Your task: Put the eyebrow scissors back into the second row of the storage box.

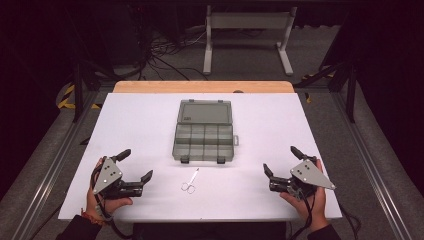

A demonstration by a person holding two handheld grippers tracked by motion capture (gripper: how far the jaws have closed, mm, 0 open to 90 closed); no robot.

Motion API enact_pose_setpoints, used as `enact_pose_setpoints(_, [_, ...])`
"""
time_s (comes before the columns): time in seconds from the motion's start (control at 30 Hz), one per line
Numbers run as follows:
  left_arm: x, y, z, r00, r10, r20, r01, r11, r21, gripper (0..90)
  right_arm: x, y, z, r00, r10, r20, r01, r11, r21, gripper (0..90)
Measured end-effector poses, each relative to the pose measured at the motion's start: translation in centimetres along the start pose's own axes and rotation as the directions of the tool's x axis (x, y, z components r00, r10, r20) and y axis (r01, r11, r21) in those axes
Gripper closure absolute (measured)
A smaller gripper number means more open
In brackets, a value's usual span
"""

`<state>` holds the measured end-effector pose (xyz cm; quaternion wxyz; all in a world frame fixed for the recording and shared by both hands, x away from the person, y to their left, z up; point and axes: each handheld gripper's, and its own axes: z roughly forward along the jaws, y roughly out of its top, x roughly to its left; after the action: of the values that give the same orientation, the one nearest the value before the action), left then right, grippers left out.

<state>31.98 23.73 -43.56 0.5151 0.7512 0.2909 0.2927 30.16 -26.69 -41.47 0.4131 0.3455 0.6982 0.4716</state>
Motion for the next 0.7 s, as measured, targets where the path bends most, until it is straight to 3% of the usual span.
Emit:
enact_pose_setpoints(0.03, [-0.1, 0.0, 0.2, 0.9999, -0.017, -0.002, 0.017, 0.9997, 0.017, 6.0, -0.1, -0.1, 0.0, 1.0, 0.001, 0.004, -0.001, 1.0, 0.003, 4.1])
enact_pose_setpoints(0.1, [-0.1, -0.1, 0.5, 0.9999, -0.007, -0.01, 0.008, 0.9979, 0.065, 6.4, -0.3, -0.3, 0.0, 0.9999, 0.007, 0.012, -0.007, 1.0, 0.014, 4.4])
enact_pose_setpoints(0.23, [-0.2, -0.2, 0.6, 0.9994, -0.014, 0.031, 0.012, 0.9984, 0.056, 8.6, -0.2, -0.4, 0.4, 0.9998, -0.001, 0.02, 0.0, 1.0, 0.03, 4.9])
enact_pose_setpoints(0.37, [-0.6, 0.0, 0.8, 0.9989, -0.018, 0.042, 0.016, 0.9985, 0.052, 8.5, -0.1, -0.5, 0.7, 0.9998, -0.006, 0.017, 0.005, 0.999, 0.042, 5.2])
enact_pose_setpoints(0.53, [-0.8, 0.3, 1.0, 0.9948, -0.072, 0.072, 0.069, 0.9966, 0.045, 9.9, -0.1, -0.7, 0.7, 0.9998, -0.01, 0.017, 0.009, 0.999, 0.053, 5.3])
enact_pose_setpoints(0.7, [-1.6, 0.5, 1.7, 0.9941, -0.077, 0.076, 0.072, 0.9948, 0.072, 11.0, -0.4, -0.7, 0.8, 0.9995, 0.003, 0.033, -0.005, 0.998, 0.068, 5.7])
